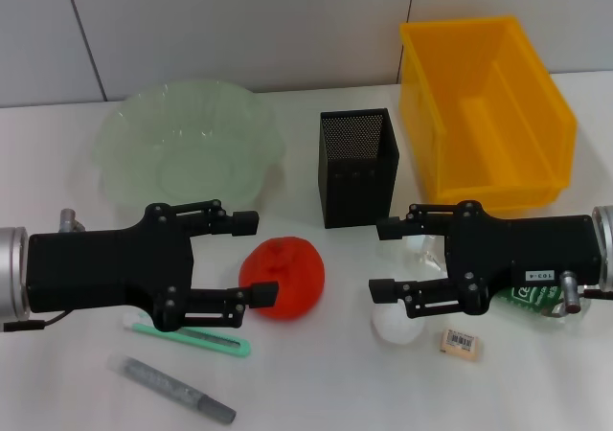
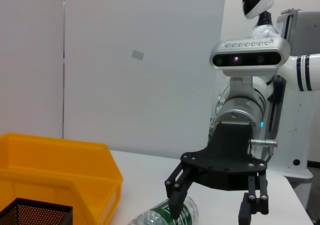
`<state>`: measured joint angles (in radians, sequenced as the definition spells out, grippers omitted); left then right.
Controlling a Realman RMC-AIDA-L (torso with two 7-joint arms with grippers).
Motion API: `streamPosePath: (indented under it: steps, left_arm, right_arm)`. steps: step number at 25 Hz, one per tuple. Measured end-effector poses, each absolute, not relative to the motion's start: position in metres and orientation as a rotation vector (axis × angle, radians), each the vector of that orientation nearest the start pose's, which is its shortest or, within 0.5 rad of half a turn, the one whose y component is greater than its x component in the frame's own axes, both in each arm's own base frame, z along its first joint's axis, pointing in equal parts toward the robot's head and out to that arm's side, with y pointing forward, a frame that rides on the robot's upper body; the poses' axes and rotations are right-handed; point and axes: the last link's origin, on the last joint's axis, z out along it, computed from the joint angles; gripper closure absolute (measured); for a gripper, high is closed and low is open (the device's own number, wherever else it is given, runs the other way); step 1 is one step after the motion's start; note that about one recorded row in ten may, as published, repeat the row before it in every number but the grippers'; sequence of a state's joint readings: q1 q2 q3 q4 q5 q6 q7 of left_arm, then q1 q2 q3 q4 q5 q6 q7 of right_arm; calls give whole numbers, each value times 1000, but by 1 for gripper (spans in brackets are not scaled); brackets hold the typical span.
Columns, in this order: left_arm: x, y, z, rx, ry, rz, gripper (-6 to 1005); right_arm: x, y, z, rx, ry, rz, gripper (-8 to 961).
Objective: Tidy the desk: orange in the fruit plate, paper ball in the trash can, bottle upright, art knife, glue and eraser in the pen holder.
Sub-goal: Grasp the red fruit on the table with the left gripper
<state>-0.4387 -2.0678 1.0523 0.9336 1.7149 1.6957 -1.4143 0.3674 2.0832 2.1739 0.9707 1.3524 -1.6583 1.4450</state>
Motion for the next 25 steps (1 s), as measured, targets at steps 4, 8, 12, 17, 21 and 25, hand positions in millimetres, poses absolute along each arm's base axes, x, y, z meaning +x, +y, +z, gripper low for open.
streamPosePath:
  steps: [4,8,12,17,21,25]
  left_arm:
    - [-204,310,9,-2931,-222,-828,199]
    - [-203,310,9,-2930,-211,-828,199]
    - [-203,310,8,-2931,-208,-828,200]
    - [-203,310,8,-2933,-206,-827,200]
    - [-203,310,7,-2937,-206,-822,200]
    - [-203,311,7,-2933,-208,-816,200]
  right_arm:
    - [233,303,19,-2830,373,743,176]
    - [229,304,21,-2817,361,783,177]
    - [229,304,21,-2817,359,787,177]
    - [229,304,21,-2817,358,787,177]
    - [229,304,21,-2817,359,787,178]
    - [229,304,21,-2817,360,787,178]
